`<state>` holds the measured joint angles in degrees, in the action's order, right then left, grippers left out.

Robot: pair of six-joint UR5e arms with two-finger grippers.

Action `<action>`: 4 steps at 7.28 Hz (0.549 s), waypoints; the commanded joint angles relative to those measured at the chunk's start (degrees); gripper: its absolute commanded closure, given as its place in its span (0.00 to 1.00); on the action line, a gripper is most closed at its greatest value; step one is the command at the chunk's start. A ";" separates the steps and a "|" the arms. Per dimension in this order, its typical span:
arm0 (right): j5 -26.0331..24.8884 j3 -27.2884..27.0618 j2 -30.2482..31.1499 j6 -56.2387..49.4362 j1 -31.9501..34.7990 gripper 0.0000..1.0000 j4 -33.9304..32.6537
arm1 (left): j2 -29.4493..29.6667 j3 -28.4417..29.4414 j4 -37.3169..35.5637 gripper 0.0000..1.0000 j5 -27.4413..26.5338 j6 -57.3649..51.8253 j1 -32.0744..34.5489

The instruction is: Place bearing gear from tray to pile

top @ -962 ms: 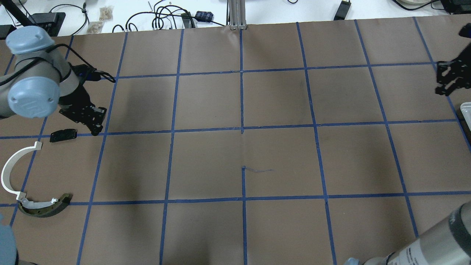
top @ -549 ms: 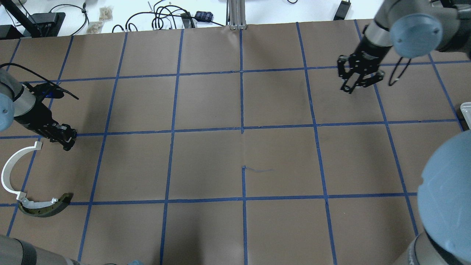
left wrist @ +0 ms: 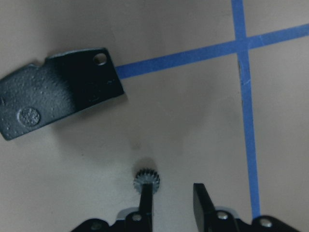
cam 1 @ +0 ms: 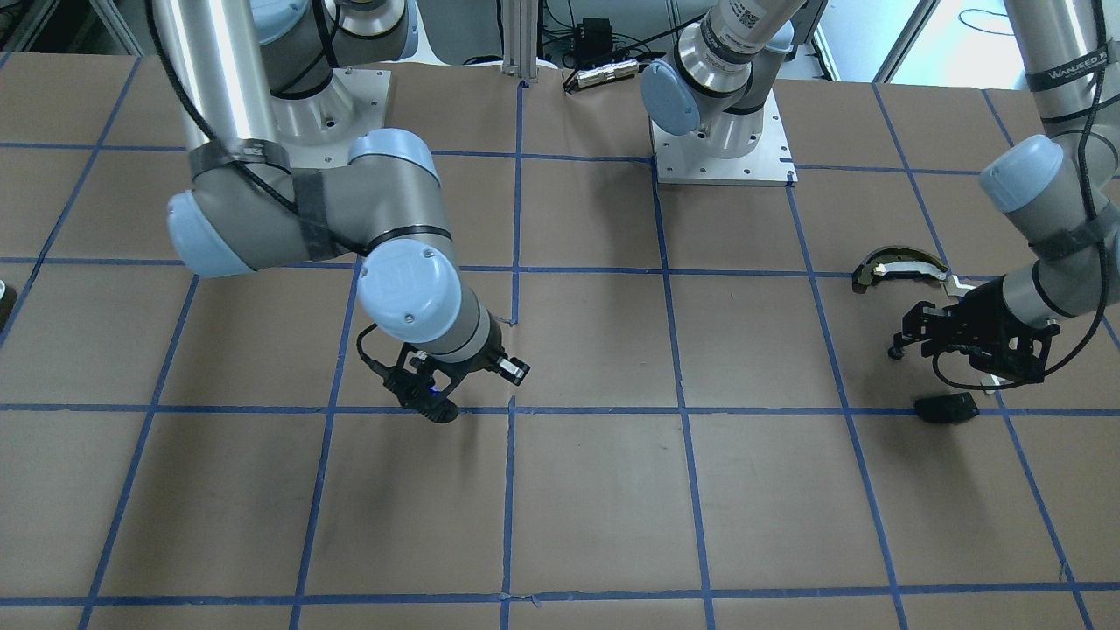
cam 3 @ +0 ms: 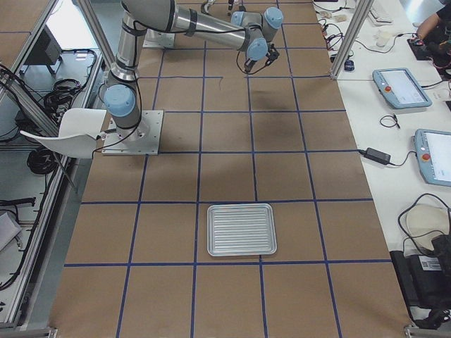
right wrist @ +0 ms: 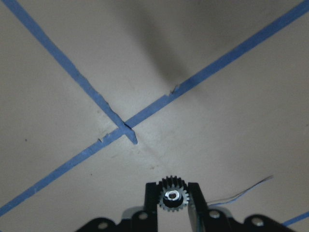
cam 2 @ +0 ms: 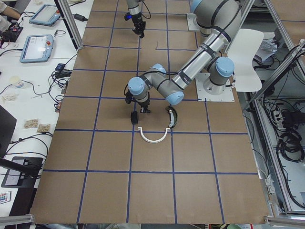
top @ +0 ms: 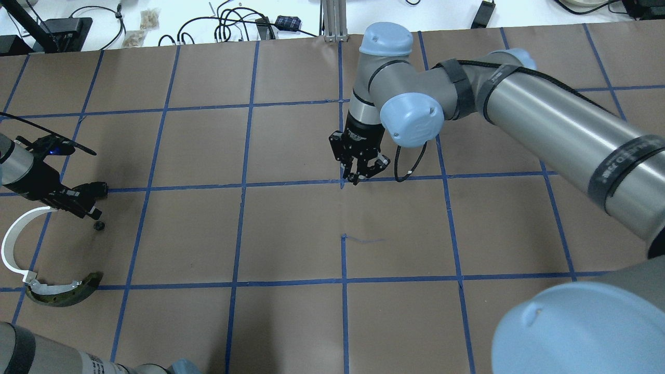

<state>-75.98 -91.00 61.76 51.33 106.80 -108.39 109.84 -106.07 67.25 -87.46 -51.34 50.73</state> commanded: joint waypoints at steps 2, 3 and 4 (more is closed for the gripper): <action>0.49 -5.24 -1.38 7.45 2.98 0.30 -8.76 | -4.18 4.46 3.39 0.11 -0.08 9.37 6.18; 0.22 -4.90 -1.20 7.90 3.07 0.00 -8.76 | -5.59 4.47 5.76 0.11 0.19 17.07 10.57; 0.04 -4.28 0.19 6.69 2.02 0.00 -8.76 | -6.73 4.56 5.70 0.11 0.28 25.33 15.92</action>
<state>-75.68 -95.73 60.78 58.46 109.53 -116.91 104.78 -101.85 71.82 -87.35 -35.57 60.55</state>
